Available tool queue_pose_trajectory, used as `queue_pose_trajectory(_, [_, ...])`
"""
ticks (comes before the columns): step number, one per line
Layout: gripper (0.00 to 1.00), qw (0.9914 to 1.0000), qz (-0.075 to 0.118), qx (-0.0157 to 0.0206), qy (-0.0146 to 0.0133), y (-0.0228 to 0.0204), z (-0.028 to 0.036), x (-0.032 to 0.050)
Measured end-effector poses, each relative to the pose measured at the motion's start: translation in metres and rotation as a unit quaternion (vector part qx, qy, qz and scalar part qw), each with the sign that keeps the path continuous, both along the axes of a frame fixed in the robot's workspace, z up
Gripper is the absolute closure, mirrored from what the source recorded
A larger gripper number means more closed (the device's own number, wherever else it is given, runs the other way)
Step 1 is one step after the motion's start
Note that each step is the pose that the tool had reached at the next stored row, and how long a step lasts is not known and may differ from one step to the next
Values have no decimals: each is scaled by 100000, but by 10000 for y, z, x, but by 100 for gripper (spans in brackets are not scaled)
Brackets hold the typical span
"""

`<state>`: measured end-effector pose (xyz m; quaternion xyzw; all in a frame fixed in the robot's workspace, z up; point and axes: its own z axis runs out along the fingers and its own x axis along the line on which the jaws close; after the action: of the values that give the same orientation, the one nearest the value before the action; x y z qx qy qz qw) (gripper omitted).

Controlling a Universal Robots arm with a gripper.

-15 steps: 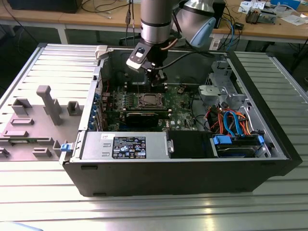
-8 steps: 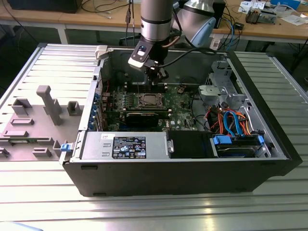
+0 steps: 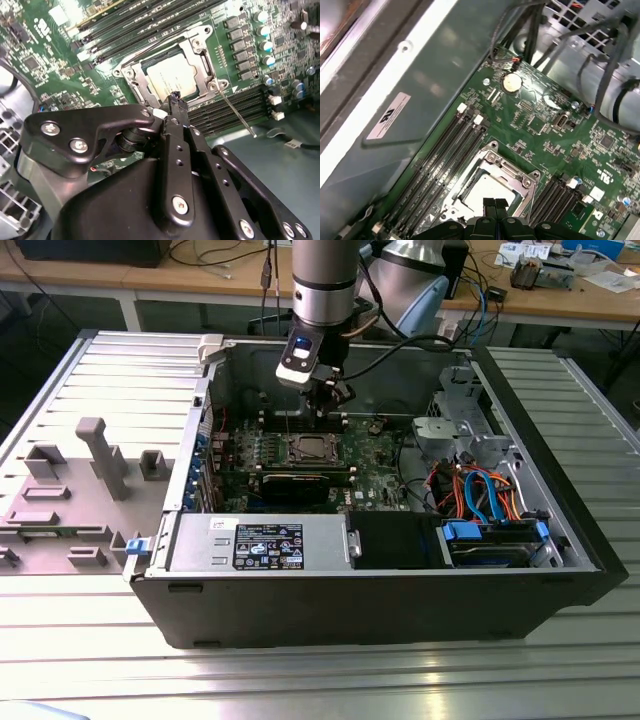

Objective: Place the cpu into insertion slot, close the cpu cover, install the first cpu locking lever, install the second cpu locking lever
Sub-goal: 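Install the first cpu locking lever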

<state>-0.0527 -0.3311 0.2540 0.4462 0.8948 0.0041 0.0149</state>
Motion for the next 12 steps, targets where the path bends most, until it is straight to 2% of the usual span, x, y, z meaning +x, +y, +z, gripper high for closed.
queue_pose_trajectory(3, [89,99967,2582,-7,2,0,-1,0])
queue_pose_trajectory(6, [89,99889,4703,-15,0,0,-3,0])
queue_pose_trajectory(9, [89,99684,7942,-22,4,0,-5,0])
queue_pose_trajectory(11, [89,99560,9367,-22,3,0,-6,0])
queue_pose_trajectory(12, [89,99422,10738,-19,0,0,-8,0])
